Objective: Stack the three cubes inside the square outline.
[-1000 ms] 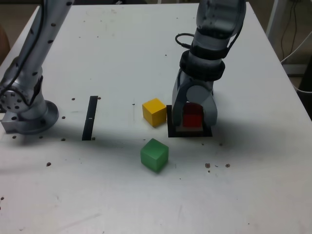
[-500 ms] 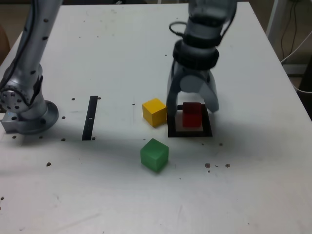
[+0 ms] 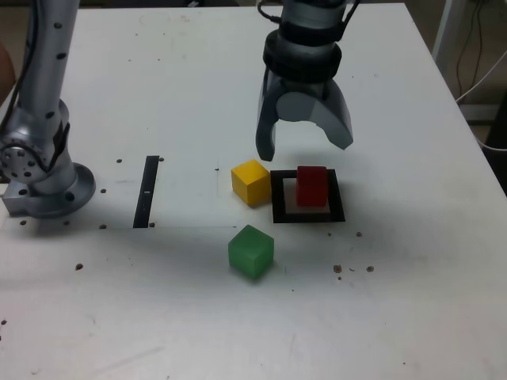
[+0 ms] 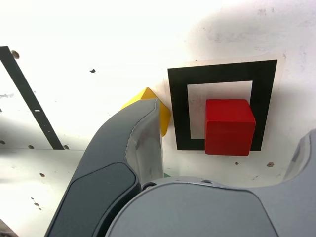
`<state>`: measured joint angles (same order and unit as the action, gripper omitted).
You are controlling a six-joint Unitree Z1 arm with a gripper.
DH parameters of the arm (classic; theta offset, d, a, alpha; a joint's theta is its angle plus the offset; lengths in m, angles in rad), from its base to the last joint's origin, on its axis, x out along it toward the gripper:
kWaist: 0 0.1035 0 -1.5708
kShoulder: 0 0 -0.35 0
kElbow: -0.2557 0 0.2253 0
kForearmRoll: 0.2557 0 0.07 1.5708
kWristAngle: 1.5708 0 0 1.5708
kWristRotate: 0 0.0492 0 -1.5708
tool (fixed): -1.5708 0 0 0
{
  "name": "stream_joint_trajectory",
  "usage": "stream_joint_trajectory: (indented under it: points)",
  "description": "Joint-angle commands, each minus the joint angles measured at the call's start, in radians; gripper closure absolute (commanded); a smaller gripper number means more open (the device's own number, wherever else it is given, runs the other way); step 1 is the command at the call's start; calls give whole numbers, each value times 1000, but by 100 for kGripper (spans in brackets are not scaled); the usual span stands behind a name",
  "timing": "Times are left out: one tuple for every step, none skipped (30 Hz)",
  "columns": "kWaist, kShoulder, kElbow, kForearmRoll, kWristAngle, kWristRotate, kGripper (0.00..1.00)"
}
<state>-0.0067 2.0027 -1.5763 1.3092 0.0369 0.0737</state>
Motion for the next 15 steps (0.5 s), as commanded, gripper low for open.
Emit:
stream_joint_trajectory:
  points:
    - [-1, -14, 3, 6, 1, -2, 1]
    - [-1, -18, 8, 8, 1, -2, 1]
    - [-1, -23, 15, 11, 1, -2, 1]
    - [-1, -29, 22, 13, 1, -2, 1]
    - [-1, -35, 31, 14, 0, -3, 1]
    - [-1, -41, 41, 16, -1, -5, 1]
    - [-1, -48, 51, 16, -2, -8, 1]
    - [-1, -55, 62, 16, -3, -11, 1]
    - [-1, -61, 72, 16, -4, -15, 1]
    - [-1, -67, 82, 16, -4, -18, 1]
    - [-1, -73, 91, 16, -5, -21, 1]
    - [-1, -80, 100, 15, -6, -24, 1]
    - [-1, -86, 109, 15, -6, -25, 1]
    - [-1, -94, 122, 13, -8, -27, 1]
    - [-1, -100, 132, 11, -9, -27, 1]
